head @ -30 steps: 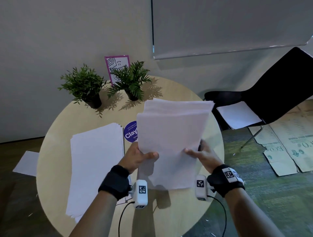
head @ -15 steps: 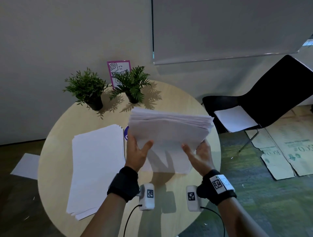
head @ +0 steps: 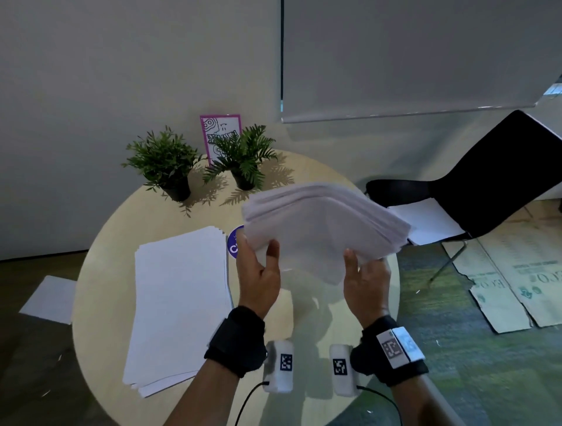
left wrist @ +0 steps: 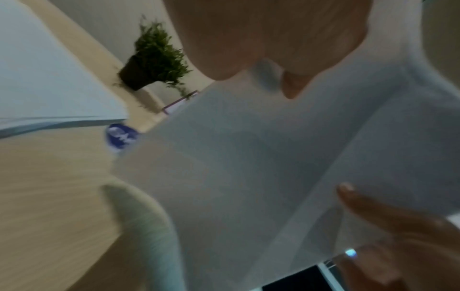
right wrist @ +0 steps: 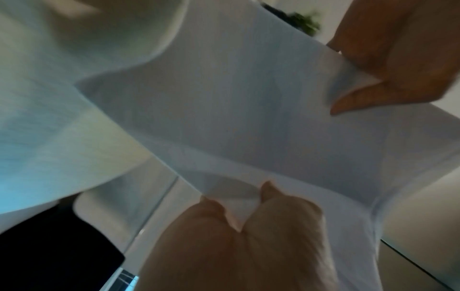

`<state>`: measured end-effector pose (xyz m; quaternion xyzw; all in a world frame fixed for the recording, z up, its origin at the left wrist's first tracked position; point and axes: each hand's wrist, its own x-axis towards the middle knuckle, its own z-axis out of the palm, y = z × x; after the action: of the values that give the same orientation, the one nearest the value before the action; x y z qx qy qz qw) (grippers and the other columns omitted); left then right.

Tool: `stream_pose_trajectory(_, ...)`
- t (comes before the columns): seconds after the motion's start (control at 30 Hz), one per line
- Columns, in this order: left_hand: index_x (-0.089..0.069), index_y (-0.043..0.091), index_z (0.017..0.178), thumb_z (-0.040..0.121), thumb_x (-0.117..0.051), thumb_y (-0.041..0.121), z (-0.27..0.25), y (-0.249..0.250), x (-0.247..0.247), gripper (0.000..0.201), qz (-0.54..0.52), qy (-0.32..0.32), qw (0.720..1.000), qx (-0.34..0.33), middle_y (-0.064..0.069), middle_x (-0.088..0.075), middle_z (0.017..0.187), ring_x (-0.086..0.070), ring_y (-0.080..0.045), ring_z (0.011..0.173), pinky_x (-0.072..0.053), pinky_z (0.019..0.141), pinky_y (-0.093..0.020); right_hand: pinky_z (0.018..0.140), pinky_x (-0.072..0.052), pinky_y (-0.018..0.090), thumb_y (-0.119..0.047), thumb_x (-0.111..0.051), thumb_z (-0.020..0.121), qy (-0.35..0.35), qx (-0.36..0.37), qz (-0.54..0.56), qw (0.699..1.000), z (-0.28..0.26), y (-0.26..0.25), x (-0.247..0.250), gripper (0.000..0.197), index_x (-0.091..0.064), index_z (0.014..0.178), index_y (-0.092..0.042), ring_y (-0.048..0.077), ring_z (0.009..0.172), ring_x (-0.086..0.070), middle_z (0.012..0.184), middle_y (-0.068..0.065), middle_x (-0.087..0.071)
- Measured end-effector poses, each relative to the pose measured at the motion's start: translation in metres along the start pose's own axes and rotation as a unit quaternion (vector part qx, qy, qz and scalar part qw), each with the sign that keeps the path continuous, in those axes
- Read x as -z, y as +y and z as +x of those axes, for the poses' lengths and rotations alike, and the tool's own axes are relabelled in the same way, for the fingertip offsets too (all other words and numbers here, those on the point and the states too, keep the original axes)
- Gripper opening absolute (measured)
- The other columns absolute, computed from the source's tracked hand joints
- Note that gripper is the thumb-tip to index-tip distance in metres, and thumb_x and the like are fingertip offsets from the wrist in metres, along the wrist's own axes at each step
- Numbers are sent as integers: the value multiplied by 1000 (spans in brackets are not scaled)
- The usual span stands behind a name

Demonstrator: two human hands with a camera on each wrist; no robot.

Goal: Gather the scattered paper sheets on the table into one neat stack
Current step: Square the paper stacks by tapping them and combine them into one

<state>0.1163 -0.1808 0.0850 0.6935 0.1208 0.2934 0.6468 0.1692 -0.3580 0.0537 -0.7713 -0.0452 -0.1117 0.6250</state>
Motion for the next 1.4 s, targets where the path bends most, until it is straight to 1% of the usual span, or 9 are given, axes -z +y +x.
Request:
stream_pose_trajectory(0.13, -30, 6, 146, 93, -61, 2, -15, -41, 9, 62, 20, -38, 997, 66, 5, -55, 130, -54, 6, 117, -45, 91, -10, 84, -44, 4, -14, -68, 92, -44, -48, -19, 998, -18, 25, -5, 44, -50, 131, -4, 14, 105, -60, 113, 5, -63)
stream_pose_trajectory(0.37, -29, 17, 147, 99, -54, 16, -10, -54, 4, 55, 15, -20, 993, 116, 12, -54, 130, -53, 5, 117, -46, 92, -9, 88, -50, 24, -7, -60, 96, -31, -107, -5, 994, -8, 33, -16, 40, -47, 134, -8, 18, 105, -60, 113, 3, -62)
stream_pose_trajectory(0.6, -37, 19, 124, 101, -43, 5, 12, -61, 1, 27, 79, -37, 989, 121, 13, -56, 104, -56, 4, 95, -44, 75, -5, 79, -50, 30, 1, -53, 95, -63, -102, -84, 989, 13, 29, -18, 27, -49, 119, -13, 22, 93, -60, 104, 3, -63)
stream_pose_trajectory(0.7, -41, 11, 121, 99, -46, 8, 31, -67, 5, 23, 116, -58, 981, 147, -1, -53, 88, -52, -8, 78, -45, 76, -21, 77, -47, 29, -2, -58, 93, -75, -94, -122, 985, 39, 24, -17, 23, -51, 112, -14, 24, 91, -62, 102, 5, -66)
stream_pose_trajectory(0.9, -53, 11, 83, 81, -41, 0, 39, -119, 9, 16, 170, -81, 935, 301, -6, -59, 81, -52, -31, 77, -42, 71, -32, 100, -46, 38, -7, -66, 91, -150, -210, -249, 934, 62, 65, -35, 47, -49, 136, -6, 33, 124, -55, 135, 15, -57)
stream_pose_trajectory(1.1, -53, 9, 64, 71, -49, 0, 23, -151, 12, 12, 291, -113, 889, 334, 1, -50, 67, -38, -19, 67, -32, 61, -25, 95, -45, 32, 1, -59, 95, -154, -244, -327, 900, 42, 94, -45, 58, -38, 148, -12, 31, 124, -54, 142, 13, -48)
stream_pose_trajectory(1.23, -41, 10, 72, 80, -50, -6, 19, -152, 8, 20, 339, -133, 867, 341, -8, -39, 77, -35, -22, 71, -28, 52, -21, 104, -37, 35, -6, -56, 98, -159, -241, -394, 873, 38, 104, -46, 53, -39, 148, -15, 27, 127, -49, 141, 10, -47)
stream_pose_trajectory(1.3, -55, 0, 87, 86, -54, 0, 21, -151, 7, 2, 362, -165, 856, 329, -14, -51, 92, -52, -29, 86, -37, 63, -20, 107, -40, 38, -14, -55, 99, -155, -234, -416, 865, 35, 111, -48, 44, -45, 142, -19, 27, 123, -52, 141, 6, -49)
stream_pose_trajectory(1.4, -55, -8, 107, 91, -56, 15, 25, -151, 11, 28, 362, -197, 852, 323, -23, -53, 117, -55, -36, 107, -45, 84, -34, 107, -38, 39, -28, -58, 97, -148, -225, -464, 844, 33, 110, -50, 41, -52, 136, -16, 26, 125, -46, 133, 6, -51)
